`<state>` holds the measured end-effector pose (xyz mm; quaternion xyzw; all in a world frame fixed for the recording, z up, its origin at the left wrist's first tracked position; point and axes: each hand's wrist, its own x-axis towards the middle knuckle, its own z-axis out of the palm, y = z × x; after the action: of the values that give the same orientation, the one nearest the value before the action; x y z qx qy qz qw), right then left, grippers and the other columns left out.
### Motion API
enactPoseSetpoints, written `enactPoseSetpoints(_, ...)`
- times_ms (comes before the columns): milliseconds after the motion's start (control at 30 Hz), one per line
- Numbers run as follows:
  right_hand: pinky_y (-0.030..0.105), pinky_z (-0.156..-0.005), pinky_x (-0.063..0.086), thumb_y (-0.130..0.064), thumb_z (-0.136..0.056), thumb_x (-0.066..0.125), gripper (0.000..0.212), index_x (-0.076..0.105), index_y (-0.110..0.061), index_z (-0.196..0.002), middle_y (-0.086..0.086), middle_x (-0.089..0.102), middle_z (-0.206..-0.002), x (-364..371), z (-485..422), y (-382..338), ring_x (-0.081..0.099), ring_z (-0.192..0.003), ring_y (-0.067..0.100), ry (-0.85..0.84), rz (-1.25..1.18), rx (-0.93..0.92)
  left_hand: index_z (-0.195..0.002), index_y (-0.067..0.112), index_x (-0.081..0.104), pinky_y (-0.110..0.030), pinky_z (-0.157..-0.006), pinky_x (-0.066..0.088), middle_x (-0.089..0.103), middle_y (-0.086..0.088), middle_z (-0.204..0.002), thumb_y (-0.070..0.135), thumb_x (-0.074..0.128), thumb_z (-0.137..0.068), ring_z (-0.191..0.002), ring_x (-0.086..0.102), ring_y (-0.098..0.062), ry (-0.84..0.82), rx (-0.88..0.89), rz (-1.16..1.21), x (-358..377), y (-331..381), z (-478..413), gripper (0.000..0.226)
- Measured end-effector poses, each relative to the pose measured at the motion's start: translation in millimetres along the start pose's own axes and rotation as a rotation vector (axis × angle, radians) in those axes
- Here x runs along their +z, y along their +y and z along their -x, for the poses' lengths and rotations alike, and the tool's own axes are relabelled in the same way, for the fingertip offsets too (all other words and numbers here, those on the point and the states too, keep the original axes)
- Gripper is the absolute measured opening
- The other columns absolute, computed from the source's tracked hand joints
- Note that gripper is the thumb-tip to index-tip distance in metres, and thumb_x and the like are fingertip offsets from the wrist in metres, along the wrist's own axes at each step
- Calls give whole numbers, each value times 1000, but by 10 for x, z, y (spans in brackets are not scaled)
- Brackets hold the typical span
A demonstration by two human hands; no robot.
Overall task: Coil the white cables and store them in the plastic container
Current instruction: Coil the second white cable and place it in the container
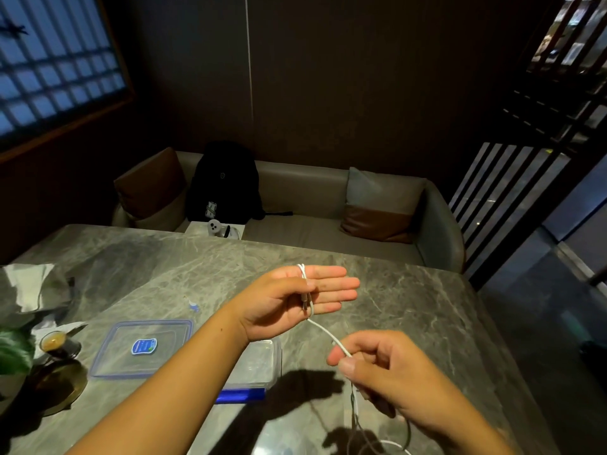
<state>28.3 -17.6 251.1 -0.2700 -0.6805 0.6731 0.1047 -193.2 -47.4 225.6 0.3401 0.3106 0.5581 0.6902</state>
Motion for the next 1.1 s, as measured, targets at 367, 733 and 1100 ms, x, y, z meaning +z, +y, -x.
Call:
enactPoseSetpoints(367,22,-37,40,-31,-67,79,39,66,4,-78,11,48,-53,-526,305,-474,40,-37,12,131,-68,-74,-143,-4,41,-43,-113,39,55,-23,-141,1,35,-102,-132,53,-35,43,-7,-80,87,21,-53,41)
enactPoseSetpoints(733,17,-42,26,-21,-82,72,18,73,-5,-77,1,44,-52,-468,100,-643,33,-47,10,205,66,-285,-147,-3,35,-45,-117,33,51,-23,-144,6,43,-97,-135,50,-35,-41,-64,-153,179,-133,-26,51)
enactPoseSetpoints(1100,21,-44,24,-9,-95,57,20,71,-2,-81,1,43,-53,-493,-261,-893,32,-48,10,209,128,-417,-146,-7,34,-46,-116,31,45,-30,-146,-4,45,-93,-136,46,-40,-159,-29,-192,386,-128,-29,54)
